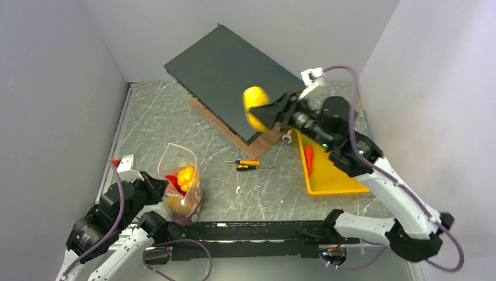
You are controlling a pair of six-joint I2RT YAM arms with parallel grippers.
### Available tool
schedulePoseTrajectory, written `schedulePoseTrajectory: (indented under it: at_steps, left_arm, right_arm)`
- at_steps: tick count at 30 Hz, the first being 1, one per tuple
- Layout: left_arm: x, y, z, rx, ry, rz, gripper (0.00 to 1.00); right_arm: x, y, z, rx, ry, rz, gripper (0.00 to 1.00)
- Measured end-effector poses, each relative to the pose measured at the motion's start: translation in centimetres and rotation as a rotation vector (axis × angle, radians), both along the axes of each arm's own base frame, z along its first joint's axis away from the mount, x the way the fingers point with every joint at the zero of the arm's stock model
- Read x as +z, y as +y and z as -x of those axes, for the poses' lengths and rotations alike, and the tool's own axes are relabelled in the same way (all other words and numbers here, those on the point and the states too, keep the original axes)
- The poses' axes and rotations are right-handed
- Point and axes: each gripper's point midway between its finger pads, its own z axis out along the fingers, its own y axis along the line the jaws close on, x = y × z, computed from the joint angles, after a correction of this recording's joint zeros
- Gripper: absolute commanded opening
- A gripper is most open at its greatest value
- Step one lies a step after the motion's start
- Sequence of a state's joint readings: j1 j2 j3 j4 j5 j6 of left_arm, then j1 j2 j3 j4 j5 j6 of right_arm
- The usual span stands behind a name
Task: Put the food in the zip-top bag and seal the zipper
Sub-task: Place the fake fruit in the bin.
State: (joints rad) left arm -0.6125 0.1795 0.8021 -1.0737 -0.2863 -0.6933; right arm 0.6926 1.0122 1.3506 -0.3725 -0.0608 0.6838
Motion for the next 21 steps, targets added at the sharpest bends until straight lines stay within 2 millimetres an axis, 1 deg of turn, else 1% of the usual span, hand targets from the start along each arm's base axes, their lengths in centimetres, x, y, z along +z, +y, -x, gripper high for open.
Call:
schedulePoseTrajectory:
  at_steps: [1, 2, 3, 5, 6, 9, 12, 15, 18, 21]
  left_arm:
    - [0.0, 0.0, 0.0, 0.000, 0.000, 0.000, 0.00]
    - [0.0, 0.0, 0.0, 0.001, 0.000, 0.001, 0.00]
    - [0.0, 0.0, 0.0, 0.001, 0.000, 0.001, 0.00]
    - [0.0, 0.0, 0.0, 0.002, -0.001, 0.002, 0.00]
    - [0.0, 0.0, 0.0, 0.002, -0.002, 0.004, 0.00]
    - [0.1, 0.1, 0.1, 0.004, -0.008, 0.006, 0.00]
    - [0.1, 0.1, 0.1, 0.004, -0.008, 0.006, 0.00]
    - [0.1, 0.1, 0.1, 0.004, -0.009, 0.007, 0.00]
    - [0.2, 0.2, 0.1, 0.004, -0.015, 0.012, 0.00]
    - [0.3, 0.2, 0.2, 0.004, -0.023, 0.017, 0.00]
  right_arm:
    - [0.7, 2.1, 1.0, 0.051, -0.014, 0.003, 0.00]
    - [1.0, 3.9, 1.9, 0.095, -0.023, 0.010, 0.00]
    - [1.1, 6.3, 3.3, 0.151, -0.029, 0.026, 0.00]
    - [0.5, 10.1, 5.3, 0.226, -0.034, 0.066, 0.00]
    - [-0.1, 12.2, 6.6, 0.266, -0.036, 0.093, 0.00]
    - [-2.7, 17.0, 9.2, 0.341, -0.030, 0.174, 0.00]
    - [-5.9, 20.8, 11.2, 0.376, -0.024, 0.274, 0.00]
    - [-8.3, 23.0, 12.3, 0.379, -0.024, 0.358, 0.00]
    - [-10.3, 24.3, 12.9, 0.368, -0.015, 0.428, 0.00]
    - [-11.7, 24.9, 12.5, 0.336, -0.007, 0.483, 0.08]
